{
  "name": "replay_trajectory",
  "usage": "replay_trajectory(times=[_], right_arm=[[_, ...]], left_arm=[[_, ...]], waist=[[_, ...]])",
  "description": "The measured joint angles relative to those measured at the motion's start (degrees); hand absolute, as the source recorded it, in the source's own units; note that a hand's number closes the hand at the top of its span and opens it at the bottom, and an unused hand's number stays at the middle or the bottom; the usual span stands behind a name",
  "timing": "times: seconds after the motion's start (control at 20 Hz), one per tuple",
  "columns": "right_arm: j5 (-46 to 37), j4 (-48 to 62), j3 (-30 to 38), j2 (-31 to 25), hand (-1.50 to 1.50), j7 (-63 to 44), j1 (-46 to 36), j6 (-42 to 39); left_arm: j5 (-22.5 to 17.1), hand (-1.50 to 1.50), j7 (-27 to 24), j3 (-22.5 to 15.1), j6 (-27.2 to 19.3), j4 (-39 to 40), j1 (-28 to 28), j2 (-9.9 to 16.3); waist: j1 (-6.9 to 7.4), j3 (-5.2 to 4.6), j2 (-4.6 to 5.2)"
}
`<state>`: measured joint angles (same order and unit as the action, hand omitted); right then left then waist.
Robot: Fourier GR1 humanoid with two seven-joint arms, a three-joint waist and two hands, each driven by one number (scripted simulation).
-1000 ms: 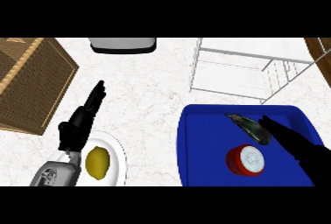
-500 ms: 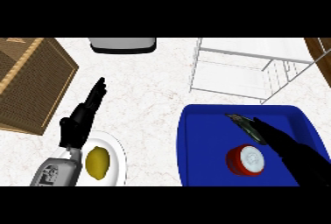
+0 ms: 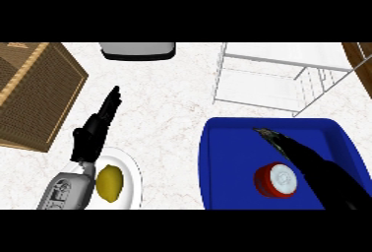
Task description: Pick the can from the tray and place it in the tiered shelf
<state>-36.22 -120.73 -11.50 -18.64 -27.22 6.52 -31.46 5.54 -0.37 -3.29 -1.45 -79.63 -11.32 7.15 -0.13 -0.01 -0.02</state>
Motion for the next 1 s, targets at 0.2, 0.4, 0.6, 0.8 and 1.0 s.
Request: replay_trajectory(times=[0.2, 0.4, 0.6, 0.8, 1.0], right_arm=[[-3.4, 3.3, -0.7, 1.3, -1.50, 2.5, 0.0, 1.7], [-5.4, 5.8, 0.3, 1.6, -1.50, 5.2, 0.1, 2.3], [-7.6, 8.3, -0.1, 3.1, -1.50, 5.9, -0.8, 3.0], [-8.9, 10.6, 0.6, 3.5, -1.50, 8.1, -0.2, 4.0], [-9.6, 13.0, 1.3, 3.8, -1.50, 10.4, -0.9, 4.1]], left_arm=[[0.4, 0.00, 2.3, -0.2, 0.4, -3.2, 0.7, -0.5], [0.9, 0.00, 2.1, 0.4, 0.5, -1.9, -0.2, -1.3], [1.6, 0.00, 1.2, 0.4, 0.8, -2.3, 1.1, -1.6], [2.7, 0.00, 2.6, -0.8, 0.6, -5.1, 3.2, -2.5], [2.5, 0.00, 1.3, 0.7, 1.0, -2.8, 1.7, -2.5]], waist=[[0.07, 0.01, -0.01], [0.02, 0.01, 0.00], [0.10, -0.01, -0.01], [0.12, 0.02, -0.01], [0.05, 0.00, 0.00]])
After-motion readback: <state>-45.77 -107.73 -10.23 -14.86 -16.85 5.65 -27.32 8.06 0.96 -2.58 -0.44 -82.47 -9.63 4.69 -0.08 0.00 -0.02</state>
